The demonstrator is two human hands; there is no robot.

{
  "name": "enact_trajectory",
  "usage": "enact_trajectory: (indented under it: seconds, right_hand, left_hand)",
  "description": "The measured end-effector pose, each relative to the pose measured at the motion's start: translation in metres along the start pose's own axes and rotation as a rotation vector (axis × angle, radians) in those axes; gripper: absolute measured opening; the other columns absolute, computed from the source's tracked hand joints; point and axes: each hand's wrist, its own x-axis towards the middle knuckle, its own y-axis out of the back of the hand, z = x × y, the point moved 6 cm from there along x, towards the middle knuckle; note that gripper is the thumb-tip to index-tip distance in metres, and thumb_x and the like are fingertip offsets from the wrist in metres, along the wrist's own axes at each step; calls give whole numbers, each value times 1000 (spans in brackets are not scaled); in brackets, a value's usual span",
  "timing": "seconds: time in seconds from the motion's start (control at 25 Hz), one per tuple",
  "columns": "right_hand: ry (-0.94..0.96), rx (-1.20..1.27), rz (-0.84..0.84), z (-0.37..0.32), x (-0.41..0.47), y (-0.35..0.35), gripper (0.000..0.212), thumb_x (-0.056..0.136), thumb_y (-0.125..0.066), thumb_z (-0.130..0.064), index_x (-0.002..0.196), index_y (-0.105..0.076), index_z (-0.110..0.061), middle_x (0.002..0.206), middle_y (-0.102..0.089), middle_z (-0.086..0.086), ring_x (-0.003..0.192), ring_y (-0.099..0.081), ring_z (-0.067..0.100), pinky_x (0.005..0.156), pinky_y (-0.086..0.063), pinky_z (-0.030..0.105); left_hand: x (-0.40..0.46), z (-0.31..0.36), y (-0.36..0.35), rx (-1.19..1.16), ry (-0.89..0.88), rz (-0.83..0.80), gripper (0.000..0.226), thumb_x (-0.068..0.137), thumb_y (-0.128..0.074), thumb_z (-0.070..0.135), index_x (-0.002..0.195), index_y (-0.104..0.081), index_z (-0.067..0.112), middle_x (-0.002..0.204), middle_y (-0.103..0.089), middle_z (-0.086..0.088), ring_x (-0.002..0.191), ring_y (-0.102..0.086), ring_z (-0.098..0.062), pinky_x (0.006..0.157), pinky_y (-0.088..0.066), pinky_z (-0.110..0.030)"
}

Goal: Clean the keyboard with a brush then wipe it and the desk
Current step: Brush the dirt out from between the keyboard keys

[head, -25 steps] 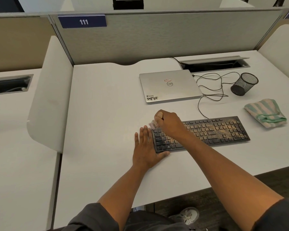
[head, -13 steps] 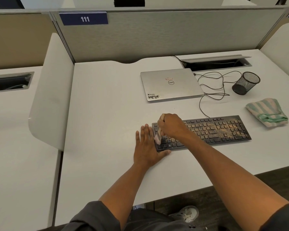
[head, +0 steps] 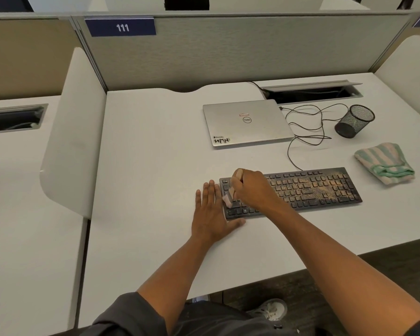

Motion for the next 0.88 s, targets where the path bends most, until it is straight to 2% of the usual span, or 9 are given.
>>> enact_trajectory:
  seconds: [0.12,0.24,0.36,0.44,0.64,0.8,0.88]
  right_hand:
    - [31,46,12,1,-7,-2,29,98,-43,-24,86,-65,-9,69,-71,4,71,-67,24,73,-55,41]
    - [21,-13,-39,8,-10,-6,32,94,-43,-19,77,-65,-4,65,-70,9,67,-67,27,71,-55,42]
    - [33,70,36,6,-13,2,25,95,-46,-23,80,-64,-15,67,-70,1,69,-67,20,70,-55,36]
    - [63,99,54,2,-18,2,22,97,-47,-22,85,-65,-15,69,-70,1,70,-67,20,68,-54,35]
    - [49,-66,-37,9,-29,-9,27,96,-44,-22,78,-63,-13,67,-67,2,67,-63,24,65,-52,36]
    - [102,6,-7,4,-33,-4,25,99,-43,-28,85,-63,-20,71,-67,-2,70,-63,20,64,-50,34]
    - [73,-24,-19,5,-37,-5,26,99,-43,-27,84,-63,-20,71,-67,-4,71,-62,20,63,-46,32]
  left_hand:
    - [-3,-2,0,2,-9,2,133,69,-3,101,160,13,5,166,23,-16,153,26,-28,124,13,-50]
    - [-5,-3,0,-15,-12,8,132,70,-6,101,159,13,5,166,23,-15,152,27,-26,124,14,-49]
    - [-6,-4,-2,-2,-9,2,132,70,-5,101,159,13,5,166,24,-14,152,28,-26,124,13,-50]
    - [-7,-5,-2,3,-10,3,131,71,-5,101,159,14,6,166,25,-13,152,29,-25,124,13,-50]
    - [-8,-4,1,-36,-4,16,129,70,6,97,160,9,5,167,20,-14,153,24,-26,125,10,-50]
    - [-12,-5,-1,-4,-12,3,127,76,-15,99,159,16,8,165,28,-11,151,30,-23,124,13,-49]
    - [-12,-6,-1,0,-13,4,127,76,-18,99,159,16,8,165,28,-10,151,30,-23,124,14,-48]
